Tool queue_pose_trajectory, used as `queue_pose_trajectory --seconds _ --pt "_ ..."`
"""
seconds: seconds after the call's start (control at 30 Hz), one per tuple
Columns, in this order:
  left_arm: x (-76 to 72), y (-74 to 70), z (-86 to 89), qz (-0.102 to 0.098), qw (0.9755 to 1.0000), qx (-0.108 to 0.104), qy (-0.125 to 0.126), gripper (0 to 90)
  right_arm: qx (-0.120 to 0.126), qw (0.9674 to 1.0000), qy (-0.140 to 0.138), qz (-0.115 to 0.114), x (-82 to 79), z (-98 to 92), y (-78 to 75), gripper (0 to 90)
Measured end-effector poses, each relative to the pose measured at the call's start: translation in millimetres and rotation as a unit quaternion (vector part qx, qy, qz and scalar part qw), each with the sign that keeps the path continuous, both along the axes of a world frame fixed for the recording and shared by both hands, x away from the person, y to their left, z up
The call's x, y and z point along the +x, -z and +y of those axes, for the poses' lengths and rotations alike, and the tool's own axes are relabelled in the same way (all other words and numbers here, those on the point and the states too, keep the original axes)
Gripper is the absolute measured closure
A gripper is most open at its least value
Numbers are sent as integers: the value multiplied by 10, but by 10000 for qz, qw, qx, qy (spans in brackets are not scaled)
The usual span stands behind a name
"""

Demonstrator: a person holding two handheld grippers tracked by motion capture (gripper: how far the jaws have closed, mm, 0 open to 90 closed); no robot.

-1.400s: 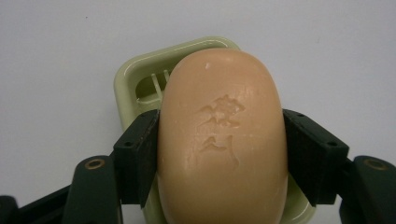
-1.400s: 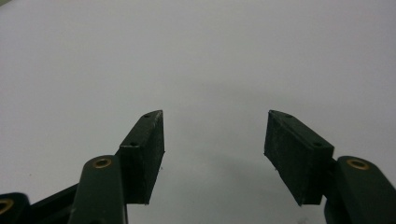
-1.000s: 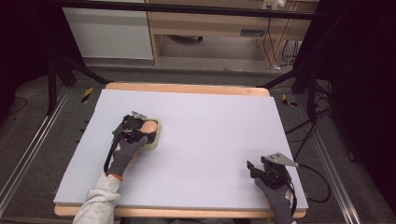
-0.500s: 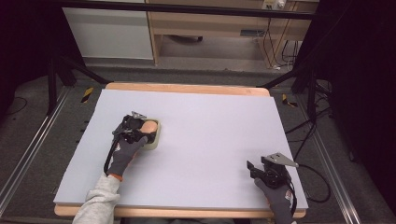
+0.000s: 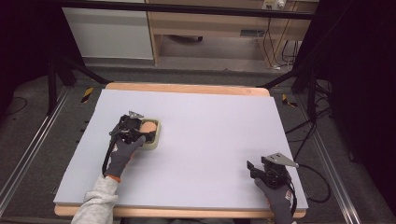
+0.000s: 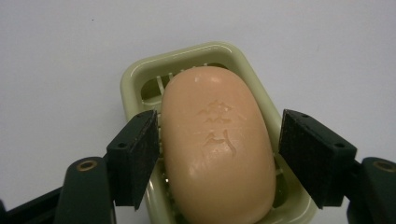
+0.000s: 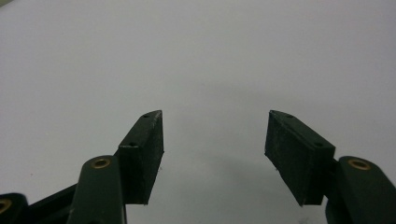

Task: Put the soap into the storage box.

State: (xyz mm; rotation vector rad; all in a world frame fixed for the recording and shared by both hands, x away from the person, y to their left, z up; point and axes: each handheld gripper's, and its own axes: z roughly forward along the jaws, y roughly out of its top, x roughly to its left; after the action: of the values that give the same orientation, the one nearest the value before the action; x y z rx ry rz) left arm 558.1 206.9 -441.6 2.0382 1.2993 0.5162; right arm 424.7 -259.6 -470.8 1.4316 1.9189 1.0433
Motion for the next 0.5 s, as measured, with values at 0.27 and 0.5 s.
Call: queue_pose_trajectory --seconds 0.27,0.5 --pt "-119 -93 3 -152 9998 -114 82 268 25 10000 32 1 -4 -10 -3 371" --pt "-283 -134 -1 -308 9990 -199 246 241 36 10000 70 -9 -7 -35 -2 354"
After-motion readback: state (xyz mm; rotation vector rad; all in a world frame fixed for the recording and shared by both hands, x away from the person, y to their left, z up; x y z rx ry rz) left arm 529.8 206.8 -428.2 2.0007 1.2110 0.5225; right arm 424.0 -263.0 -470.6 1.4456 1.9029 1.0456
